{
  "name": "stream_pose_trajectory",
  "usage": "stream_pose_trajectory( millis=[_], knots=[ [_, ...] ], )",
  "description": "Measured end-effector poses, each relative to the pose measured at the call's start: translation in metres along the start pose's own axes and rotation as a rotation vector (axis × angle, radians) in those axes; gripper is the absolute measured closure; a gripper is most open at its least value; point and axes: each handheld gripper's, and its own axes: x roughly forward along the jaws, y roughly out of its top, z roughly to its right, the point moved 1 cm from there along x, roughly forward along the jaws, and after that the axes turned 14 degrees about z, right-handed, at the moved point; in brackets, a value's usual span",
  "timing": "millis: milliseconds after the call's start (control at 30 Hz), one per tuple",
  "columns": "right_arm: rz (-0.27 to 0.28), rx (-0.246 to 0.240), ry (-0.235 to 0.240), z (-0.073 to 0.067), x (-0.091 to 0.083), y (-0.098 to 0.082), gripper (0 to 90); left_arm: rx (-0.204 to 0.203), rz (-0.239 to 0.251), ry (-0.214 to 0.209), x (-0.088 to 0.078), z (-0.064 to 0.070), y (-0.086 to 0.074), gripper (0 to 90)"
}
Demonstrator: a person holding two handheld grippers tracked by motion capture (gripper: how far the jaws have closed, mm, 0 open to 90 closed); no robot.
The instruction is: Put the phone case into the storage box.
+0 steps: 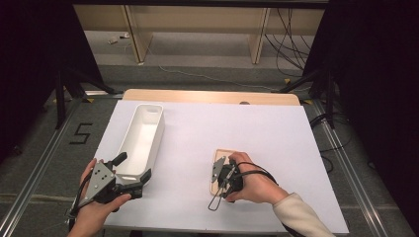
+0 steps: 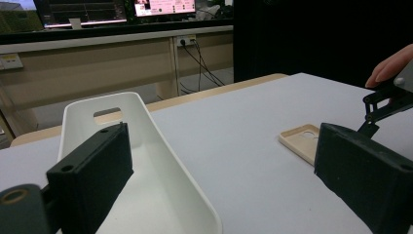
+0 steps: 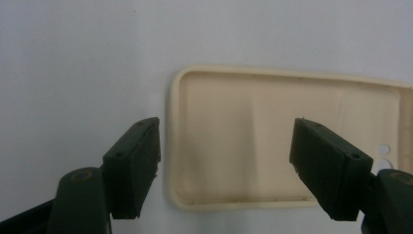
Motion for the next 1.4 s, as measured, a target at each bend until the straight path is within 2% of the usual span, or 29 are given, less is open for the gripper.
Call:
stream_pose_trajectory(
  millis=[67,100,133,200,233,600,633,667,1100,1167,1267,1300,1400],
  knots=[
    [-0.011,-0.018,0.001,0.001,0.003,0.0,28.2,-0.001,0.002,0.0,0.0,0.0,0.0,6.4],
    [-0.019,-0.003,-0.001,-0.001,0.004,-0.001,28.2,0.0,0.003,-0.001,0.0,0.001,0.0,6.4],
    [-0.024,-0.011,0.001,-0.001,0.006,-0.001,28.2,0.001,0.003,-0.002,0.0,0.001,0.0,6.4],
    [-0.031,-0.031,-0.005,0.0,0.008,-0.001,28.3,0.001,0.004,-0.002,0.0,0.001,0.0,6.4],
    [-0.05,-0.056,-0.012,0.002,0.009,-0.001,28.5,-0.001,0.005,-0.002,0.0,0.001,0.0,6.4],
    [-0.08,-0.054,-0.002,0.0,0.014,-0.001,30.8,-0.002,0.004,-0.006,0.0,0.001,0.0,6.4],
    [-0.078,-0.083,0.003,0.001,0.015,-0.002,31.5,-0.002,0.005,-0.006,0.0,0.001,0.0,6.5],
    [-0.089,-0.067,-0.005,-0.001,0.015,-0.001,32.3,-0.002,0.004,-0.007,0.0,0.001,0.0,6.5],
    [-0.103,-0.088,0.048,-0.004,0.016,0.001,50.1,-0.003,0.001,-0.01,0.001,0.002,-0.001,6.5],
    [-0.103,-0.107,0.061,-0.004,0.016,0.001,53.5,-0.003,0.0,-0.01,0.001,0.002,-0.001,6.5],
    [-0.115,-0.104,0.07,-0.006,0.015,0.003,59.1,-0.005,0.001,-0.01,0.001,0.002,-0.001,6.5],
    [-0.104,-0.079,0.076,-0.009,0.016,0.003,60.7,-0.004,0.001,-0.009,0.001,0.002,-0.001,6.5],
    [-0.117,-0.069,0.085,-0.01,0.016,0.004,66.6,-0.005,0.002,-0.01,0.001,0.002,-0.001,6.5]
  ],
)
